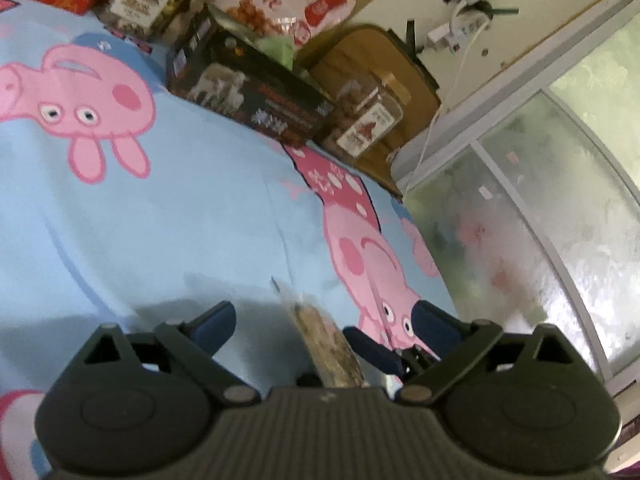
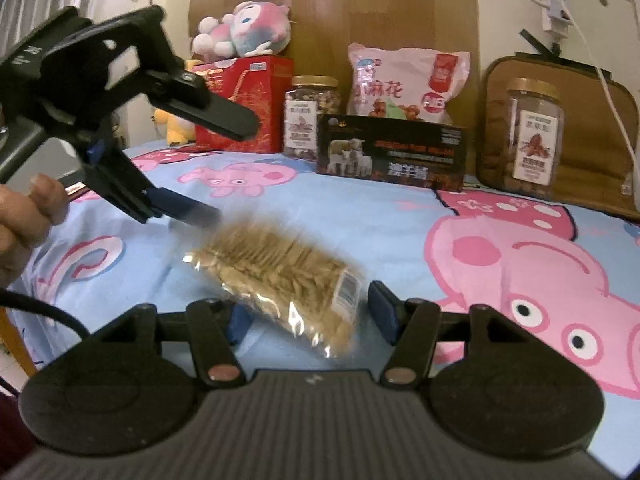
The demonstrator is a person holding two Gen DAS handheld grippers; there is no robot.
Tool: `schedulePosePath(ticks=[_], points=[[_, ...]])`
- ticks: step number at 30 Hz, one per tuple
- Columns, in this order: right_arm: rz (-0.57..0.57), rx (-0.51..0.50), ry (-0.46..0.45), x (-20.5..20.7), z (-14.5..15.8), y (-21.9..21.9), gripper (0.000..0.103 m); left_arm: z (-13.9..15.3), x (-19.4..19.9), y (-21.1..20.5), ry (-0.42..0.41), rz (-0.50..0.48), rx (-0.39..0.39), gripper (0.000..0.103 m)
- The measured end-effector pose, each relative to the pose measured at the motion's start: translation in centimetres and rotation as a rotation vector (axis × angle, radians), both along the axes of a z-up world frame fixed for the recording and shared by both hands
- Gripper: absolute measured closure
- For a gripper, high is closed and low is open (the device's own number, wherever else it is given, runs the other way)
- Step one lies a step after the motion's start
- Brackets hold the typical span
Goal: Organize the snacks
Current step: 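Grasp the clear bag of pumpkin seeds by its edge with the left tool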
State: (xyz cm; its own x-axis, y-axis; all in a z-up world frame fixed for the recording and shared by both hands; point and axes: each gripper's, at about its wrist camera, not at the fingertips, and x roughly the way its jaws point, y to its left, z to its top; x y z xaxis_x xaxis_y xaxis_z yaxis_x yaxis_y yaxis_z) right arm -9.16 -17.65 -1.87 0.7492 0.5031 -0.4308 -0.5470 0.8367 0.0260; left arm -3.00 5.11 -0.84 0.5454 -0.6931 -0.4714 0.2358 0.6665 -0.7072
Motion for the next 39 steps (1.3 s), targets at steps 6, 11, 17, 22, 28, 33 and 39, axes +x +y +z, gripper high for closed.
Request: schedulePosePath(ticks=[6,11,17,22,28,33,39], points=[[0.020,0.008,0.002,0.3,0.0,0.2,0.042,-0.7,0.3,-1.4,-0.001,-0.041,0.024,0.007],[0.011,0.148,0.089,1.6,-0.1,-1.5,0.042,-0.8,0.6,-1.0,0.014,-0.056,-0.014,0.007],[0.011,0.269,0.160,2.3,-0.2,-2.8,0.046,0.1,1.3,-1.7,-0.001,-0.071,-0.005,0.007],[0.016,0.202,0.111,1.5,-0.1,-1.9,0.045,0.8,1.4,-2.2,-0.030,-0.078,0.024,0.008],[0.017,0.206,0.111,1.8,-0.1,-2.4,0.045,0.0,1.8,-1.8,0.013,-0.074,0.012,0.015],[0.021,0.208,0.110,1.8,-0.1,-2.4,0.045,-0.6,2.3,-2.8,0.061,-0.108,0.028,0.040],[0.024,0.196,0.103,1.7,-0.1,-2.2,0.045,-0.8,1.5,-3.9,0.057,-0.126,0.108,0.075]])
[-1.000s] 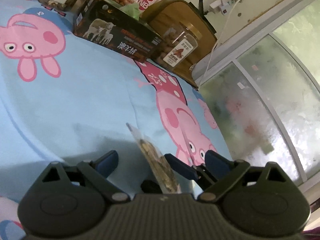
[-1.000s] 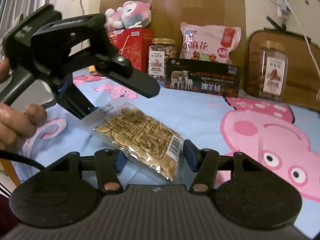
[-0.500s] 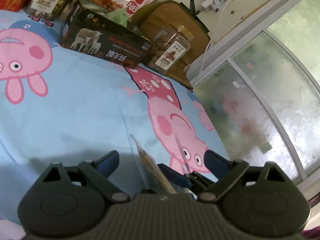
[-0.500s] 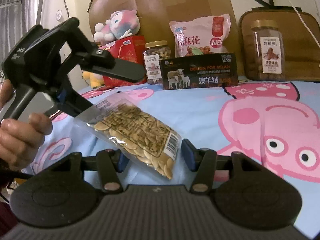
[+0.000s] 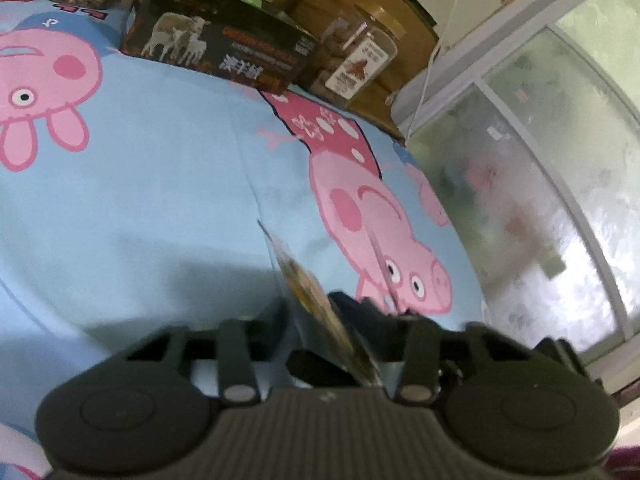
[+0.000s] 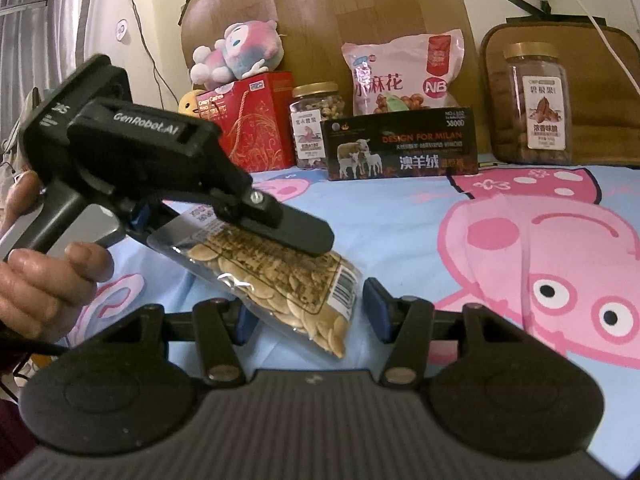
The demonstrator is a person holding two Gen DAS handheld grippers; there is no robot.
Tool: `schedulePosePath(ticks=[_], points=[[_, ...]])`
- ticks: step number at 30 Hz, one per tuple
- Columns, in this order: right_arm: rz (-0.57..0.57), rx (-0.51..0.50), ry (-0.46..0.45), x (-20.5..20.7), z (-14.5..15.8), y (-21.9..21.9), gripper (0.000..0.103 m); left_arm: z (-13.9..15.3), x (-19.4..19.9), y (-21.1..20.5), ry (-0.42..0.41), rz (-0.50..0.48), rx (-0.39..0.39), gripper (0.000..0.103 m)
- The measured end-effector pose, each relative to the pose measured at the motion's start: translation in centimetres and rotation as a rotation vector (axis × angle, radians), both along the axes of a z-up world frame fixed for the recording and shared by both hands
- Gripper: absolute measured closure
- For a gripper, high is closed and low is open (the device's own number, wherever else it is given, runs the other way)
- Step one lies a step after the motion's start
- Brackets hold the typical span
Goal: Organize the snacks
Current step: 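Grasp the clear bag of pumpkin seeds by its edge with the left tool, then lift the seed bag off the sheet with the left tool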
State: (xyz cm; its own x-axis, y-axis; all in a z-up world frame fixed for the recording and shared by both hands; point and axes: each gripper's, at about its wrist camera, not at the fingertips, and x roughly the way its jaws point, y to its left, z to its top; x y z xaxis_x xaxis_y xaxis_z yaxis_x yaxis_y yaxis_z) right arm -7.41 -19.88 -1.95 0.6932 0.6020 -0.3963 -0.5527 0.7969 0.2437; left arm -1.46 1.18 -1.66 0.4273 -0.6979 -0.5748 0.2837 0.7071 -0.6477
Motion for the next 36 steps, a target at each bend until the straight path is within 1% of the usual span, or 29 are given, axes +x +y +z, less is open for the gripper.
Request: schedulePosePath(ticks=[1,3,5,7,9,10,11,13,15,17,20,23,25,27,29,32,33,35,36], points=[[0.000,-0.004,-0.001,0.0,0.0,0.0,0.045,-0.1,-0.1,0.2,-0.003,-0.001,-0.018,0.079],[0.003,-0.028,-0.012,-0.2,0.1,0.3,0.044,-0.2,-0.1,0.6,-0.006,0.011,-0.025,0.082],[0.024,-0.041,-0.014,-0.3,0.2,0.5,0.039,-0.4,-0.1,1.2,-0.009,0.037,-0.022,0.082],[0.050,-0.034,-0.001,-0.3,0.4,0.4,0.031,-0.9,0.2,2.4,0.022,0.045,-0.064,0.082],[0.082,-0.002,0.035,-0.1,0.6,-0.2,0.026,-1.4,0.2,3.5,0.040,0.055,-0.106,0.082],[0.097,0.030,0.066,0.2,0.7,-0.6,0.026,-1.4,0.1,4.0,0.042,0.056,-0.127,0.083],[0.110,0.070,0.102,0.5,0.8,-1.1,0.025,-1.5,0.0,4.4,0.039,0.054,-0.147,0.088],[0.135,0.192,0.209,1.5,0.8,-2.5,0.025,-1.4,-0.3,5.2,0.026,0.043,-0.200,0.088],[0.143,0.341,0.337,2.9,0.2,-3.9,0.025,-1.1,-0.6,5.7,0.007,0.042,-0.227,0.088],[0.140,0.430,0.392,3.5,0.0,-4.6,0.025,-1.0,-0.8,6.0,-0.005,0.037,-0.249,0.088],[0.157,0.491,0.449,3.8,-0.1,-4.5,0.025,-0.6,-1.2,6.4,-0.022,0.009,-0.307,0.088],[0.193,0.530,0.490,3.6,-0.3,-4.0,0.025,0.0,-1.7,6.3,-0.056,-0.023,-0.344,0.088],[0.218,0.570,0.527,3.9,-0.3,-3.8,0.025,0.1,-2.0,6.3,-0.070,-0.044,-0.366,0.088],[0.238,0.624,0.569,4.2,-0.4,-3.7,0.026,0.1,-2.1,6.2,-0.072,-0.053,-0.370,0.088],[0.250,0.669,0.608,4.4,-0.6,-3.9,0.027,-0.2,-2.1,6.2,-0.068,-0.052,-0.365,0.088],[0.253,0.661,0.634,4.4,-0.8,-3.6,0.048,-0.8,-1.9,6.9,-0.047,-0.033,-0.364,0.088],[0.253,0.648,0.636,4.3,-0.8,-3.4,0.058,-1.0,-1.8,7.1,-0.041,-0.024,-0.364,0.088],[0.258,0.631,0.621,4.1,-0.6,-3.2,0.064,-1.3,-1.7,7.5,-0.037,-0.008,-0.357,0.088],[0.260,0.620,0.607,4.1,-0.4,-3.0,0.069,-1.5,-1.6,7.7,-0.033,-0.004,-0.356,0.086]])
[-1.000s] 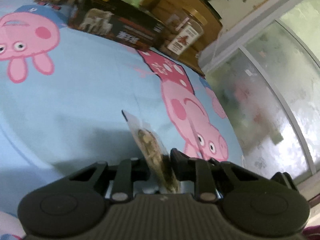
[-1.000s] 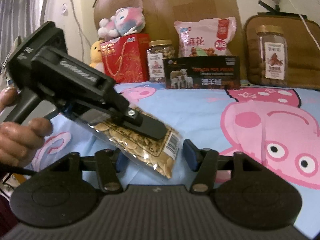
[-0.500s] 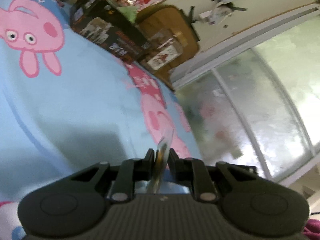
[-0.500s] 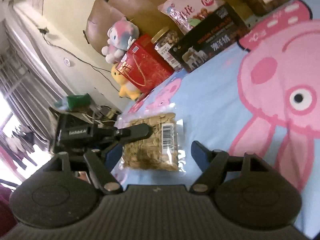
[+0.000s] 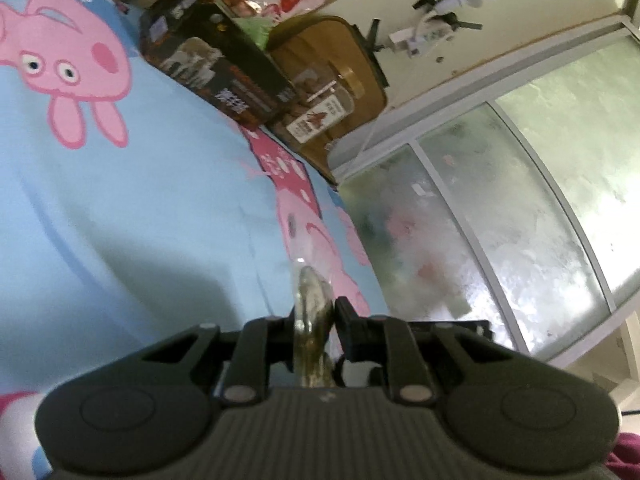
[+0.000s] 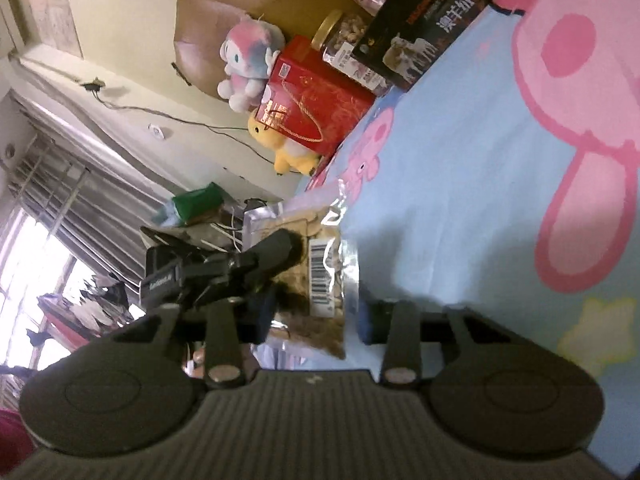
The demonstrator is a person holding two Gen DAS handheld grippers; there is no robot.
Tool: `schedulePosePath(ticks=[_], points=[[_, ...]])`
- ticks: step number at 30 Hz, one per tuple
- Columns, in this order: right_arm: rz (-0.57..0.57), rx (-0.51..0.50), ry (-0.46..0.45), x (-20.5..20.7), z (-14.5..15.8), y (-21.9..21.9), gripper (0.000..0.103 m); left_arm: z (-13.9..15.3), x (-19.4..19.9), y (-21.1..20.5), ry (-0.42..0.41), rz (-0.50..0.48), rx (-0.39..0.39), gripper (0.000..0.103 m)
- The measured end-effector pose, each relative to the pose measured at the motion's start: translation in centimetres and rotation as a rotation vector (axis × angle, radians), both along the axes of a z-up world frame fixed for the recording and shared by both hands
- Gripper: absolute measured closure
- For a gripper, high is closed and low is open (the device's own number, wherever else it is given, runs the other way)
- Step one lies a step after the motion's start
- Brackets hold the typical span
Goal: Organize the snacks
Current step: 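Lift the seed bag off the sheet with the left tool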
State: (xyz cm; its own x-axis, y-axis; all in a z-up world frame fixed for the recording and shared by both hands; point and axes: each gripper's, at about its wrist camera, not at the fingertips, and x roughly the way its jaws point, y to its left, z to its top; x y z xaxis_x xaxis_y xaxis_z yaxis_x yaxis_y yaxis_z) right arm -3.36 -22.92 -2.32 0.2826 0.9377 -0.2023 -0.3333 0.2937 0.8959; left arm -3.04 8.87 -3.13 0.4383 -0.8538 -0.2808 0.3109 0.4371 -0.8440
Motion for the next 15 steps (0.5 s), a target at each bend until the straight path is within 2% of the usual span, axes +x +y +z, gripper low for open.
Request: schedulePosePath(ticks=[3,12,14,15], points=[[-0.005,-0.024,-0.030,-0.16,0.38,0.27,0.071,-0.36,0.18,0.21,0.010,0.011,0.012,0.084],[-0.014,-0.069,-0.017,0.14,-0.21,0.96,0.070,-0.88,0.40,0.26,0.014,0.019,0.042,0.083],[-0.019,-0.076,-0.030,0.10,0.04,1.02,0.072,-0.86,0.44,0.34,0.018,0.022,0.043,0.079],[-0.021,-0.083,-0.038,0.07,0.15,1.05,0.074,-0.80,0.44,0.34,0.020,0.034,0.063,0.072]])
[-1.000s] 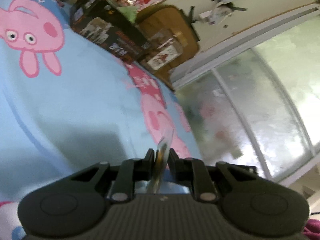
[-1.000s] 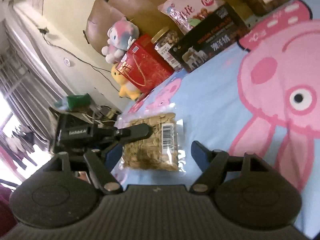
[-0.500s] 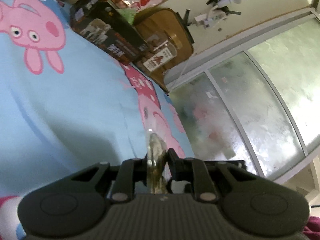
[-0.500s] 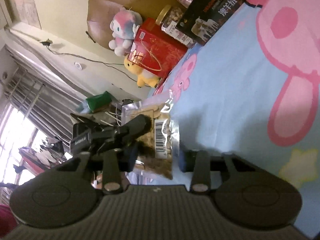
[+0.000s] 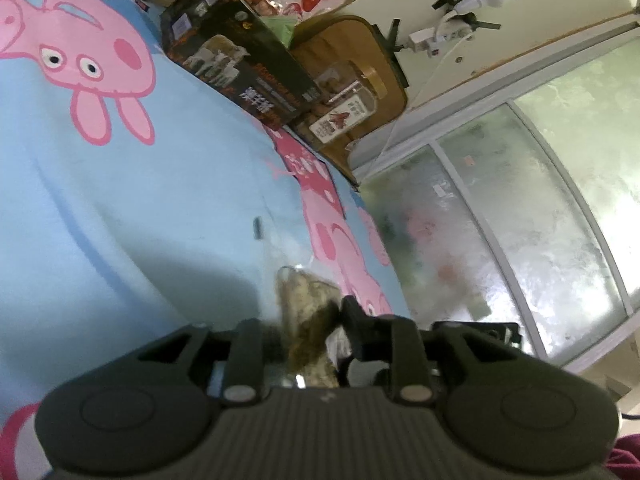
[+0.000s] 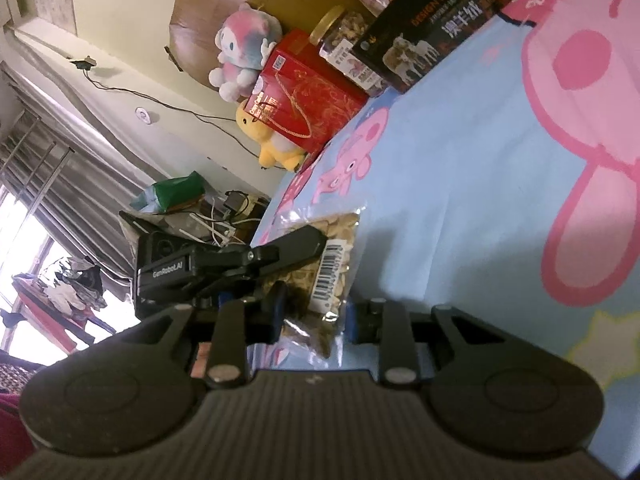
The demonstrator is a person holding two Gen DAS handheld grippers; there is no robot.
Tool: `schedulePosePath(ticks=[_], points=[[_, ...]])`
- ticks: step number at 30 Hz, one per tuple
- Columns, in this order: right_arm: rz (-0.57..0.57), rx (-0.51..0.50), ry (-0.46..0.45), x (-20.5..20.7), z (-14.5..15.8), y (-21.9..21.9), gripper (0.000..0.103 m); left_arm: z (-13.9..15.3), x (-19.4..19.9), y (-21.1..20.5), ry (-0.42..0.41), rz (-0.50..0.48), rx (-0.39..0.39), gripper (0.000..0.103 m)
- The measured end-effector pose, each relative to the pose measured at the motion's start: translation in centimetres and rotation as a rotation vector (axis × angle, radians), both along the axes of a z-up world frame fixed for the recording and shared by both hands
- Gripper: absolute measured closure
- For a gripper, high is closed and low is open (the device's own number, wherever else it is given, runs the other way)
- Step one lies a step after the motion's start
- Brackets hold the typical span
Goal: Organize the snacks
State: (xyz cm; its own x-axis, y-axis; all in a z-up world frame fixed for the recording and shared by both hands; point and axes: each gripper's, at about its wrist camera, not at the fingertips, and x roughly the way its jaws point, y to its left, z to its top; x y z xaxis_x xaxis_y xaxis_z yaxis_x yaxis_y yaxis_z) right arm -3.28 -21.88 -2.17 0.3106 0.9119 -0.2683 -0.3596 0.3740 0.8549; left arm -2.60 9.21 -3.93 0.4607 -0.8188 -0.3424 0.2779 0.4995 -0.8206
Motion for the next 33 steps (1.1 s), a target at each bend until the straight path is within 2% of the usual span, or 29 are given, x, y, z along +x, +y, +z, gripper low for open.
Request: schedulePosePath(ticks=[1,2,4,7,12,14,20,24,28,29,32,33], points=[[-0.005,-0.011,-0.010,-0.1,0.1,0.1,0.077,0.0,0.0,0.0,-0.002,0.011,0.020,0.063],[-0.011,-0.024,-0.021,-0.1,0.2,0.1,0.078,0.1,-0.1,0.0,-0.006,0.024,0.046,0.061],[-0.029,-0.046,-0.038,-0.1,0.3,0.0,0.083,0.2,-0.1,0.0,-0.007,0.024,0.058,0.060],[-0.038,-0.054,-0.046,-0.2,0.1,-0.1,0.083,0.3,-0.2,0.0,-0.007,0.023,0.079,0.060],[-0.071,-0.084,-0.076,-0.3,0.2,-0.3,0.083,0.8,-0.9,0.6,-0.022,0.046,0.120,0.048],[-0.088,-0.084,-0.060,0.0,-0.1,-0.7,0.085,0.9,-1.2,1.0,-0.028,0.055,0.118,0.050],[-0.066,-0.031,-0.014,0.4,-0.8,-1.0,0.085,0.6,-1.0,1.1,-0.020,0.065,0.123,0.052],[-0.062,0.083,0.036,0.8,-1.2,-1.8,0.089,0.7,-1.0,1.1,-0.025,0.057,0.095,0.039],[-0.028,0.128,0.070,1.0,-1.4,-1.8,0.089,0.9,-1.2,0.9,-0.049,0.061,0.080,0.024],[-0.016,0.129,0.077,1.0,-1.4,-1.7,0.089,1.1,-1.3,0.7,-0.058,0.071,0.095,0.024],[0.009,0.106,0.092,1.0,-1.5,-1.0,0.089,1.0,-1.3,0.6,-0.059,0.073,0.115,0.036],[0.015,0.102,0.098,1.0,-1.6,-0.7,0.089,0.9,-1.3,0.6,-0.062,0.079,0.121,0.049]])
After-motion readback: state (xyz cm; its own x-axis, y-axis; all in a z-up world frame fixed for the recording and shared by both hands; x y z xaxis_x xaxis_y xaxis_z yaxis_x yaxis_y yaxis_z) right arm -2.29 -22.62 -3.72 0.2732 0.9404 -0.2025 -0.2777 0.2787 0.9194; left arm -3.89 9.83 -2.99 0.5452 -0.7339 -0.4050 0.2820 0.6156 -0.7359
